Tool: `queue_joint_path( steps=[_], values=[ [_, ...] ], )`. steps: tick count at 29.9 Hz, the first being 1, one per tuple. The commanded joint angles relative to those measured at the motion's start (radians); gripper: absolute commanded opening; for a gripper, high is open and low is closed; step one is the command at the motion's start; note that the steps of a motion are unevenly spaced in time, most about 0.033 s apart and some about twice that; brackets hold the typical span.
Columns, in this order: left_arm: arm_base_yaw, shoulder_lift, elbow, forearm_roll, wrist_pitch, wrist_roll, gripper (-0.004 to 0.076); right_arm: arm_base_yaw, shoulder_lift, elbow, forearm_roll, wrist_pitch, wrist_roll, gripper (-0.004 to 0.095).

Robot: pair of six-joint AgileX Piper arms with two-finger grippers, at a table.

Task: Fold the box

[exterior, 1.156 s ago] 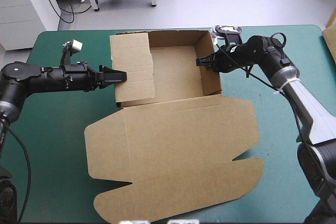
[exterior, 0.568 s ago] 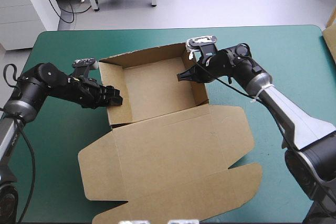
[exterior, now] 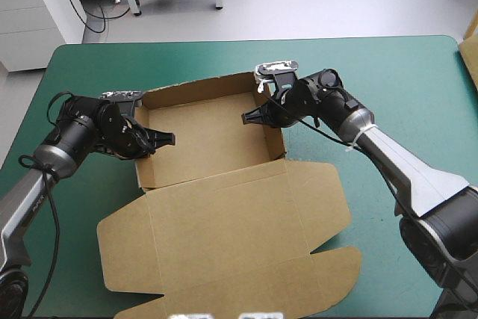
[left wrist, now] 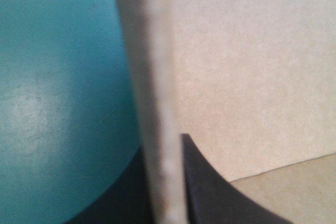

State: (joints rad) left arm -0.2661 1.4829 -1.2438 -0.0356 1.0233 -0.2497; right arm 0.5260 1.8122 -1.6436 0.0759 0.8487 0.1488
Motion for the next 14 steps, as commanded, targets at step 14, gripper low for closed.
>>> queue_joint_path(
  steps=[14],
  values=[
    [-0.077,0.164,-0.314,-0.007,0.093,0.022,-0.0008,-0.004,-0.055,-0.032,-0.270,0.229,0.170,-0.0017]
  ],
)
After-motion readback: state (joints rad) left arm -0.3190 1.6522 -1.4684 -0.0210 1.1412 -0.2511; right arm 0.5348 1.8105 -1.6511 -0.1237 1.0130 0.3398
